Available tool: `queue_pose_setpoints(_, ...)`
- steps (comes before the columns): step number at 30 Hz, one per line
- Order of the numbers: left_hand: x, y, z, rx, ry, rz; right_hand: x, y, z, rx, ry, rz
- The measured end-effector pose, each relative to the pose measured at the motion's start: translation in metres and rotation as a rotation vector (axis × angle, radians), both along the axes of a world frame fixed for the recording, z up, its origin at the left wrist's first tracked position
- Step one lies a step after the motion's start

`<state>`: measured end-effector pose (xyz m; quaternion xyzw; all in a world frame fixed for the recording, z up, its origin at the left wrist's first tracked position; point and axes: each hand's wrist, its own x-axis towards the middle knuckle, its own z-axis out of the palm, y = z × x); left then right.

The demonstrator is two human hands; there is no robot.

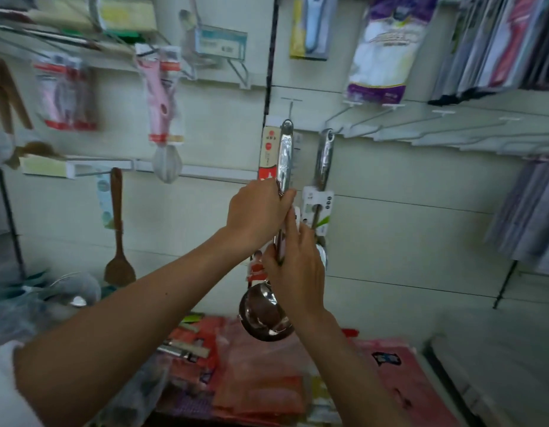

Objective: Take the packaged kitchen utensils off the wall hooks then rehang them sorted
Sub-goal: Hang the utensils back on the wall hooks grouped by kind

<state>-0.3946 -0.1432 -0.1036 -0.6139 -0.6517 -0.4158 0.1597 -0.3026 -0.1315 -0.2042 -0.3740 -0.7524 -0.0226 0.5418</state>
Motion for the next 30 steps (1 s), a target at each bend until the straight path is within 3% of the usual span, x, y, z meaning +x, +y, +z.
queue_pose_setpoints(13,0.067,0.061,0.018,0.078,0.019,-0.146,0.058,0.059,0.010,0.047,0.069,-0.120)
queue_pose_setpoints(30,0.070,0.138,0.002,0.012,-0.061,-0.149,0.066,0.125,0.002,-0.012,0.011,-0.117)
